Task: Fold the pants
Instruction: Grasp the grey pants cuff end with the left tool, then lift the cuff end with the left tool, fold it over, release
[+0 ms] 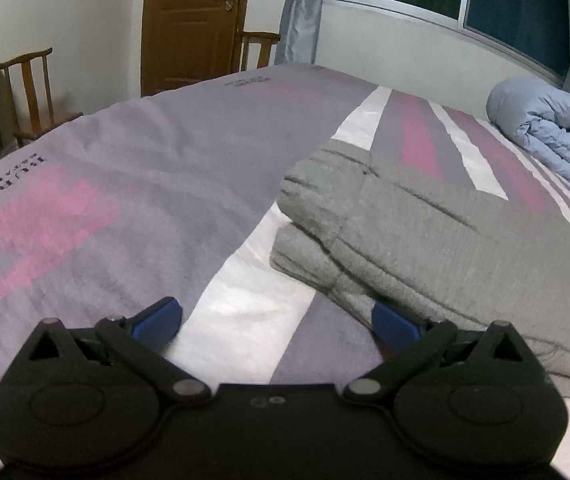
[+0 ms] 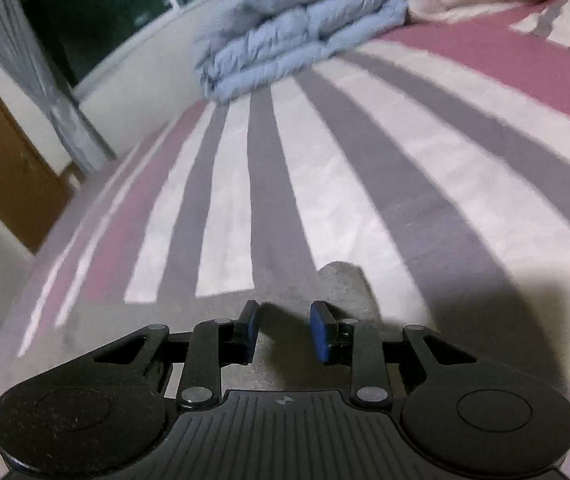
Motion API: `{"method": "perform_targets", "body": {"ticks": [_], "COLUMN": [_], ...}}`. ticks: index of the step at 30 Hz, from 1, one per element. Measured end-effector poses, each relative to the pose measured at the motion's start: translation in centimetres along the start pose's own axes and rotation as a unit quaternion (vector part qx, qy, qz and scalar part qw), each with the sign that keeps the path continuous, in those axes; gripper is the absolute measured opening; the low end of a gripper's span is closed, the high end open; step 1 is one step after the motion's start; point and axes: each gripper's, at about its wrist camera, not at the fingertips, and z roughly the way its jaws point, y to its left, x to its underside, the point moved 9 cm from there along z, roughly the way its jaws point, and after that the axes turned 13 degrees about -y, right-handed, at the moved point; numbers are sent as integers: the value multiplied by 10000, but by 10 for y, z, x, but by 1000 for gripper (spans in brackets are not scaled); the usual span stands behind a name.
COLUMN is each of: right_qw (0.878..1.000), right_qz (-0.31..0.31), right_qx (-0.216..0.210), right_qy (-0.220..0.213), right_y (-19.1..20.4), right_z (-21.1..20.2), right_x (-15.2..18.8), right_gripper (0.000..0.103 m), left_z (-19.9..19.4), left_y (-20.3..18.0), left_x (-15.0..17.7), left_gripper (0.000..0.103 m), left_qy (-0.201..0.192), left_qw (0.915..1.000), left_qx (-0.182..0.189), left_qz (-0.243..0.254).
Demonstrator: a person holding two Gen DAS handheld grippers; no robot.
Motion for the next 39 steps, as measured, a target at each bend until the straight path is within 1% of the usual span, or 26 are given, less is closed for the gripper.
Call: {"method": "perform_targets", "body": {"ticks": [2,3,4,5,6,8,9,10,11,13,15,18,20,22,24,27,28,29,30,31,32,33,34,35,37,39], "right_qw": [9991,9986,9986,9983,9966,9947,9955,9962,9958,9943,9942,9941,9943,9931,9913,9861,9852,9847,9843,9840,9842,9845,9844,9841,9836,9837], "right_qz": [-165,-246,-371,-553,-771,-981,-852,-715,-647,-615,-568,-624,-552,-485,-253,97,142,152,144,145,162,185,225,314,446,501], "right_qx": [-121,-190,-208,-184,-196,-265,-279,-274,-190,39,55,40,40,136,327,658,706,754,800,843,859,871,897,930,960,947], "right_qy": [-363,-419,-316,9,213,-166,-292,-418,-619,-870,-914,-891,-913,-1057,-1246,-1522,-1553,-1565,-1568,-1562,-1542,-1512,-1495,-1482,-1458,-1447], "right_y": [5,9,11,12,12,12,9,5,0,-6,-8,-6,-5,-11,-21,-44,-49,-54,-57,-61,-65,-69,-72,-77,-83,-88], "right_z": [-21,-36,-44,-46,-50,-71,-80,-86,-91,-95,-98,-96,-112,-111,-118,-125,-126,-129,-130,-132,-132,-132,-132,-133,-133,-135], "right_x": [-5,5,17,35,52,56,55,53,49,42,38,33,31,30,23,7,5,2,1,0,1,1,2,3,4,4], "right_gripper": [30,30,30,30,30,30,31,36,48,66,66,66,66,66,66,66,66,66,66,66,66,66,66,66,66,66], "left_z": [-3,-4,-6,-7,-9,-13,-14,-15,-15,-11,-5,6,16,25,35,50,55,59,61,64,67,71,74,72,65,54], "left_y": [2,2,1,0,-2,-8,-10,-12,-14,-16,-16,-19,-19,-14,-12,-10,-10,-9,-11,-14,-15,-12,-8,-8,-11,-16], "left_x": [-1,0,0,0,0,-2,-3,-6,-8,-9,-8,-7,-6,-5,-7,-8,-9,-9,-10,-11,-9,-4,1,3,-1,-12], "left_gripper": [97,97,97,97,97,97,97,97,97,92,87,85,85,85,85,88,88,88,87,82,68,30,28,28,25,25], "left_qy": [23,32,43,59,85,93,86,74,60,132,214,282,343,348,356,347,311,266,217,159,161,243,259,163,34,-173], "left_qw": [10000,10000,9999,9999,9999,9995,9992,9987,9980,9948,9896,9836,9746,9620,9464,9285,9249,9233,9237,9270,9327,9371,9267,9248,9309,9345], "left_qx": [32,36,46,69,110,287,371,457,544,713,816,964,1128,1277,1502,1739,1802,1831,1875,1931,1841,1641,1680,1697,1690,1767], "left_qz": [-76,-87,-91,-90,-80,-98,-145,-214,-317,-721,-1165,-1497,-1903,-2386,-2837,-3263,-3334,-3365,-3334,-3211,-3097,-3072,-3352,-3400,-3237,-3084]}}
